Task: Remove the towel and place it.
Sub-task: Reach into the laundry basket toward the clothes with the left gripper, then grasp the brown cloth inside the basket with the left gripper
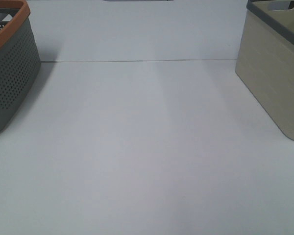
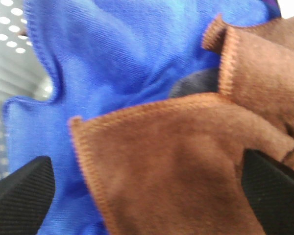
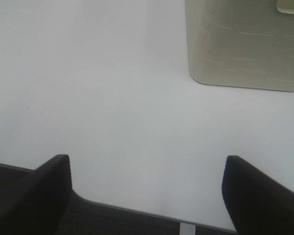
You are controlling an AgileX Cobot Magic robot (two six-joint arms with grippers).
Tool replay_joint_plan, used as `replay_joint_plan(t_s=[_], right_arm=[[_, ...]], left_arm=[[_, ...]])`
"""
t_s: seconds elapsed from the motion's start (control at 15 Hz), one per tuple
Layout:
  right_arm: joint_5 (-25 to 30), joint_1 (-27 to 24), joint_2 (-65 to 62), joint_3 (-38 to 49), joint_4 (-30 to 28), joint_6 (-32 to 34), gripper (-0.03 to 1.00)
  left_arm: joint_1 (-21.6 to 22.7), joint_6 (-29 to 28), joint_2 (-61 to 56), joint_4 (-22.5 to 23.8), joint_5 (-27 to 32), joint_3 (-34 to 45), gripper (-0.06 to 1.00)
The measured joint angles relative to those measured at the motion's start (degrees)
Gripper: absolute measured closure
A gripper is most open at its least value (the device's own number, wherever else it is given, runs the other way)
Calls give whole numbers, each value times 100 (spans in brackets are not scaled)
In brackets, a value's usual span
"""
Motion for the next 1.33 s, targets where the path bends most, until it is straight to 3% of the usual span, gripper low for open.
replay_joint_plan(t_s=[0.2,0.6,0.73,1.33], right_arm=[[0,0,0,0,0,0,23],[0,0,0,0,0,0,23],[0,0,0,0,0,0,23],[0,0,0,0,0,0,23]], left_arm=[[0,241,17,-69,401,0,2],[0,246,17,-97,413,0,42],[0,246,-52,-97,413,0,50],[0,246,-109,-97,407,0,53]])
